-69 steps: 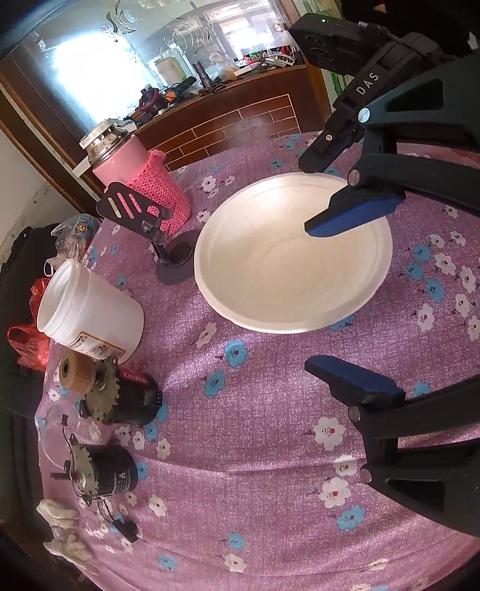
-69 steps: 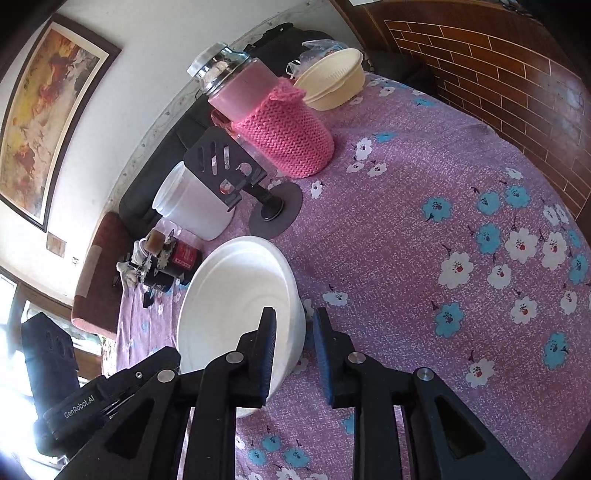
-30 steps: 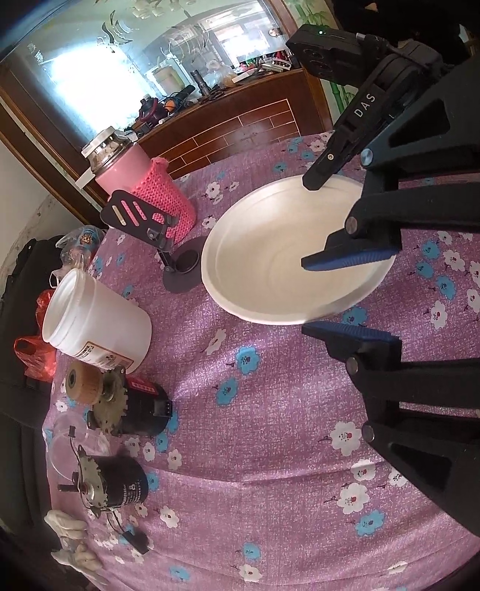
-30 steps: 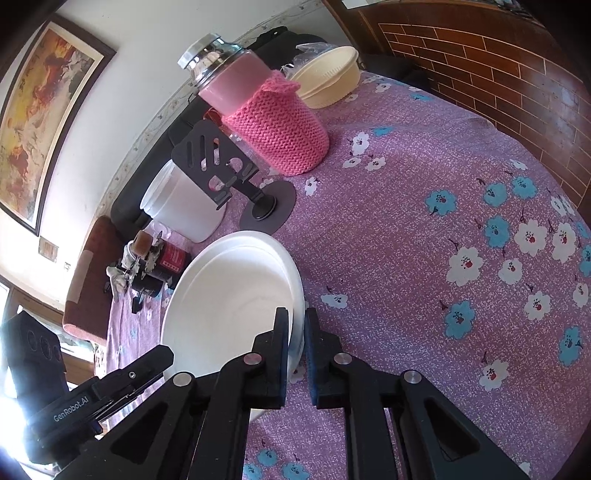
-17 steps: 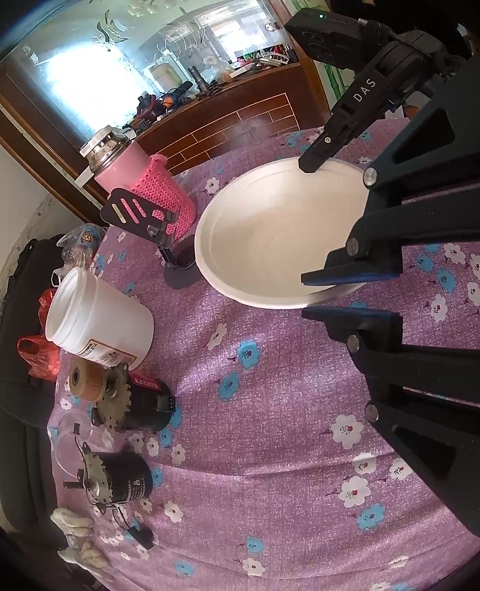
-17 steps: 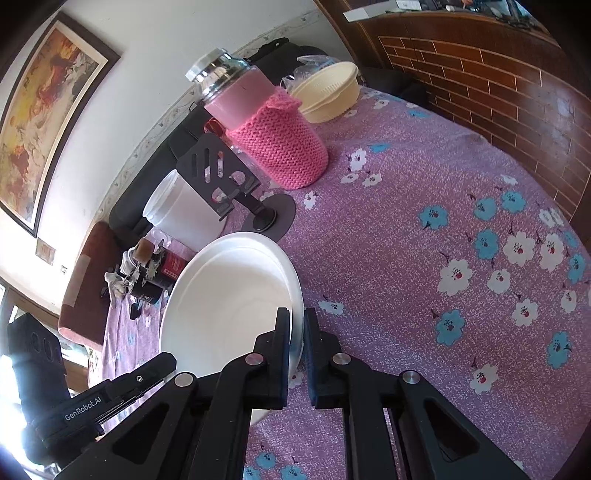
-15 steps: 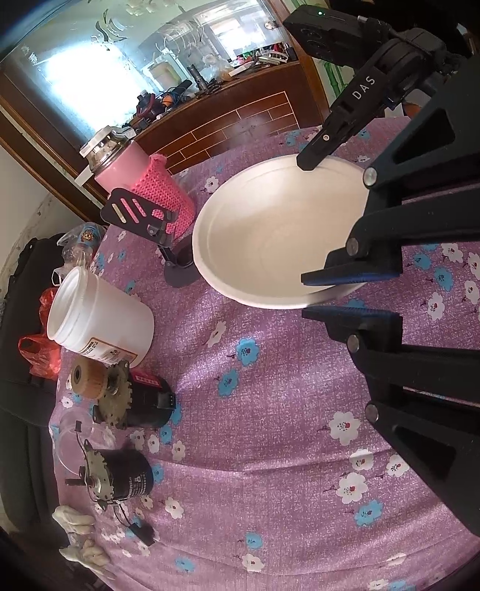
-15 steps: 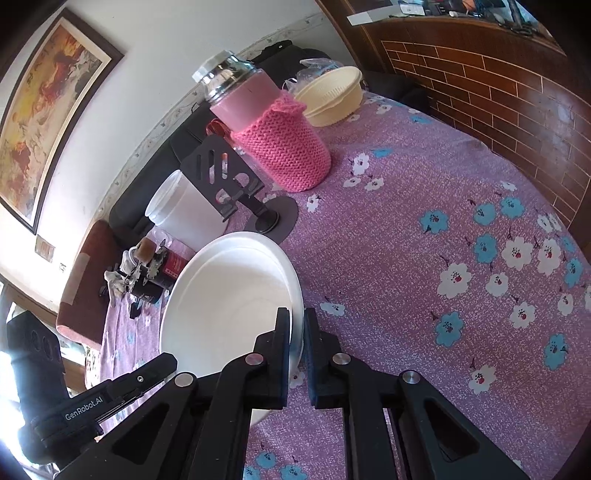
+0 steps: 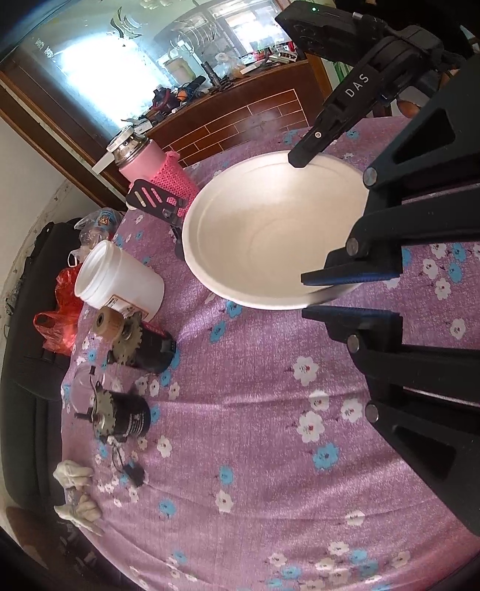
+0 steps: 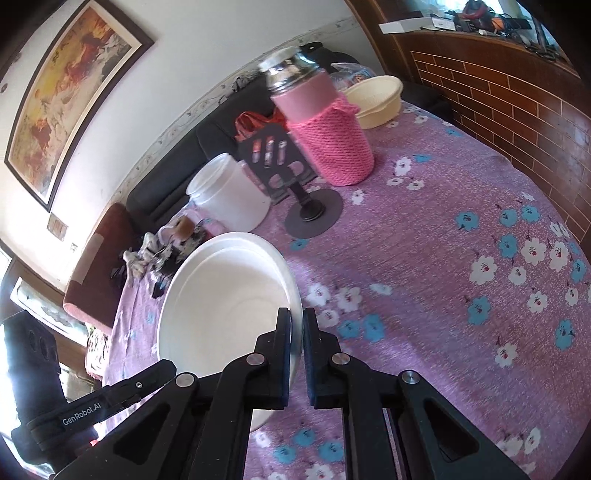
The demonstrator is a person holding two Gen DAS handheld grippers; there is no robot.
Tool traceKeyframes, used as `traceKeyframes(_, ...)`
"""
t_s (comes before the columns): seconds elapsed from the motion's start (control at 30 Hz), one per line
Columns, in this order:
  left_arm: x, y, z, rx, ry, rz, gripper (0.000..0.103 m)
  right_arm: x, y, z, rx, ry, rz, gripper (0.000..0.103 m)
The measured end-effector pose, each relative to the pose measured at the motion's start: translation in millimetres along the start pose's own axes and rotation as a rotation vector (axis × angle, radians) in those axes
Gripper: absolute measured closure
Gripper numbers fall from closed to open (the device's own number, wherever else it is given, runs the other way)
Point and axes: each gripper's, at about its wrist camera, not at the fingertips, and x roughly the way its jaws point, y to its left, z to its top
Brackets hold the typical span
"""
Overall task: Organize plates and bowls
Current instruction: 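Lift the white bowl with both grippers and carry it over the stack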
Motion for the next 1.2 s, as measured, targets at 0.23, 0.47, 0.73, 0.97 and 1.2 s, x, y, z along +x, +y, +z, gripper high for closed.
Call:
traceKeyframes(0.23, -60, 43, -20, -0.046, -0.079, 0.056, 0.093, -12, 60, -30, -0.083, 0.006, 0.078, 0.096)
traceKeyframes(0.47, -125, 84, -46, -0.083, -0.159, 0.111, 0.093, -19, 121, -66, -0.154, 0.022, 0.154, 0.096)
traceKeyframes(0.73, -193, 126, -85, -0.12, -0.235, 0.152, 0.092, -31, 179, -108, -0.217, 0.046, 0.225, 0.096)
traceKeyframes(0.97, -257, 166, -128, -0.176, -0.324, 0.214, 0.092, -42, 239, -154, -0.305, 0.077, 0.3, 0.095)
traceKeyframes(1.2, -308, 210, -175, -0.248, -0.378, 0.283, 0.092, -45, 294, -205, -0.401, 0.127, 0.379, 0.095)
